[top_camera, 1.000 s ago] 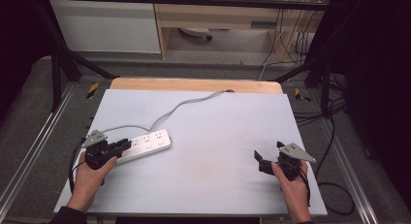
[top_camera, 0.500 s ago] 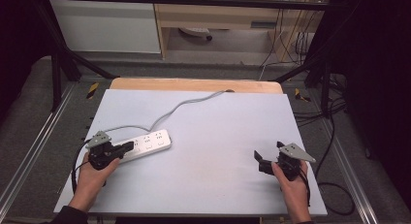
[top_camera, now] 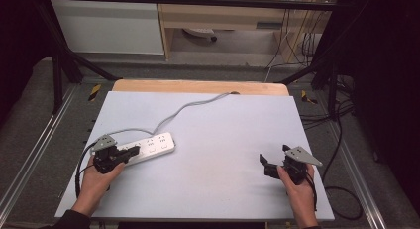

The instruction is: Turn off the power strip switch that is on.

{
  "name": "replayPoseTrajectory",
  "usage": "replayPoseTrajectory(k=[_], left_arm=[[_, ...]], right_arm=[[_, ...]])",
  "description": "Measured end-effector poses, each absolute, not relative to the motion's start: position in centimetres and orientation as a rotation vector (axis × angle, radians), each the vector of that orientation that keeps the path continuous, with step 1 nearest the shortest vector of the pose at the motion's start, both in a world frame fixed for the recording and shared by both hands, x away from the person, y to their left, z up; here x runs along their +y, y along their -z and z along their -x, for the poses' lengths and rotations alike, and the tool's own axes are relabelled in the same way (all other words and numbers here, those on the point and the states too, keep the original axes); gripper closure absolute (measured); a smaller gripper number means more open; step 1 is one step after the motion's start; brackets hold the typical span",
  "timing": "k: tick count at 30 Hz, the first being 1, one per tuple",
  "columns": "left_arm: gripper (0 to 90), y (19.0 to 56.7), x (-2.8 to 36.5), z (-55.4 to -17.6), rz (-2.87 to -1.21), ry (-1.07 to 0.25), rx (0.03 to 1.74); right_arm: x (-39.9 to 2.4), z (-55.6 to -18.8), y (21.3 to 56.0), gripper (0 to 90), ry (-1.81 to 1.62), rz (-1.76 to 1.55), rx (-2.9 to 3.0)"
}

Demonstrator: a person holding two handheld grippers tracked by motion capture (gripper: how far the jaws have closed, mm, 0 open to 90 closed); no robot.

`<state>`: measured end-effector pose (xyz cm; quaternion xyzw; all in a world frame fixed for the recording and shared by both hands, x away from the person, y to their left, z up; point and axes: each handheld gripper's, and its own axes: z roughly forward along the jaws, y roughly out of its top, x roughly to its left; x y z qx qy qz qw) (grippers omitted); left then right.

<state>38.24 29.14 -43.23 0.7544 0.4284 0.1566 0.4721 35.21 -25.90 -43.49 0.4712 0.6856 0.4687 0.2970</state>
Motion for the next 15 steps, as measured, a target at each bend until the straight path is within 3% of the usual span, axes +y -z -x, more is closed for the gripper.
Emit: replayPoseTrajectory(k=[15], left_arm=[[90.0, 43.63, 28.89, -38.51, -1.887, -0.386, 1.049]], right_arm=[[-25.89, -35.23, 43.53, 5.7, -1.242, -1.247, 1.825]])
